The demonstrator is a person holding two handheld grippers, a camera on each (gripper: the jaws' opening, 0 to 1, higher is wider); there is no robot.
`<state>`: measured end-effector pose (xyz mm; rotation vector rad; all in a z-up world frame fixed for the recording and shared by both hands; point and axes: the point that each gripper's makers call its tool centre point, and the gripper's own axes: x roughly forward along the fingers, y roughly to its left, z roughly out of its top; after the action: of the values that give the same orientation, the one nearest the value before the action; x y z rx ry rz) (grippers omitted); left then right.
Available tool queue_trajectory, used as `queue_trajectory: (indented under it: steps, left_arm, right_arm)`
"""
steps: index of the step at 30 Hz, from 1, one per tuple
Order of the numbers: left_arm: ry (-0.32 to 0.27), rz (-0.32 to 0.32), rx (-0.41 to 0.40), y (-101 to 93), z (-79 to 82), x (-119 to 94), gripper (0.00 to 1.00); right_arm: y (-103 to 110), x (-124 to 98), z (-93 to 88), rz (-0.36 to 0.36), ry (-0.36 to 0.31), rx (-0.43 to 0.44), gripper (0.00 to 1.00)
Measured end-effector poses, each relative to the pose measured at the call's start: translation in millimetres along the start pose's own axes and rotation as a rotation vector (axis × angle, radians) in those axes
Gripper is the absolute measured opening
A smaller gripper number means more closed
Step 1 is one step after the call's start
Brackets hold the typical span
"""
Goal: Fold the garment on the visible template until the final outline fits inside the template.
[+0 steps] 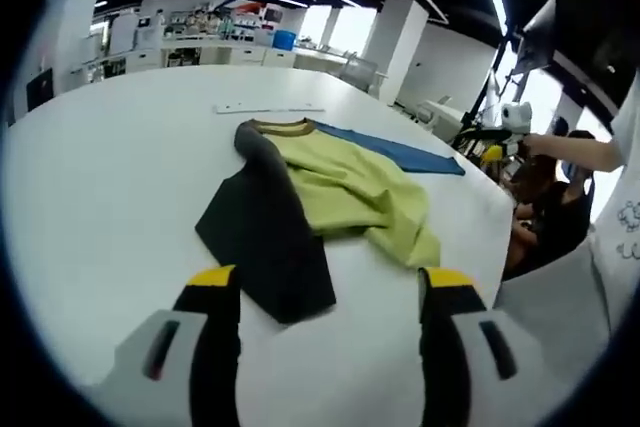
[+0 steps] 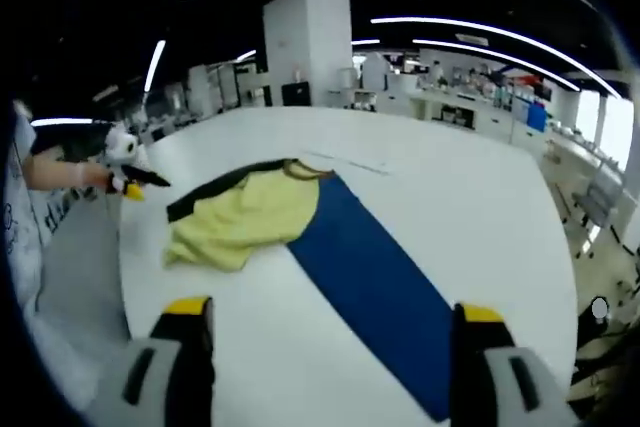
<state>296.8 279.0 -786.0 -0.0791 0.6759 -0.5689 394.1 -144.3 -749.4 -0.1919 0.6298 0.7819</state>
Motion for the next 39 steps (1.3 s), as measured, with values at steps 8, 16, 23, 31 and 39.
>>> queue_trajectory:
  steps: [8, 16, 23, 31, 39]
  left_arm:
    - [-0.053, 0.069, -0.316, 25.4, -15.2, 11.6, 0.53]
    - [-0.122, 0.103, -0.586, 49.2, -20.8, 14.4, 0.45]
    - [-0.105, 0.109, -0.67, 43.1, -26.0, 16.5, 0.28]
    - [-0.09, 0.163, -0.697, 51.3, -34.2, 25.6, 0.04]
    - [-0.146, 0.127, -0.714, 52.9, -6.8, 19.1, 0.0]
  right_arm:
    - [7.1, -0.9, -3.4, 0.011, 0.004, 0.015, 0.99]
    - [12.1, -5.4, -6.0, 0.012, -0.004, 0.033, 0.98]
    - [10.3, -6.5, -7.8, 0.007, -0.008, 0.05, 0.96]
    - [15.1, -9.6, -13.0, 0.004, -0.007, 0.067, 0.95]
    - [15.6, -15.9, -17.2, -0.007, -0.019, 0.09, 0.95]
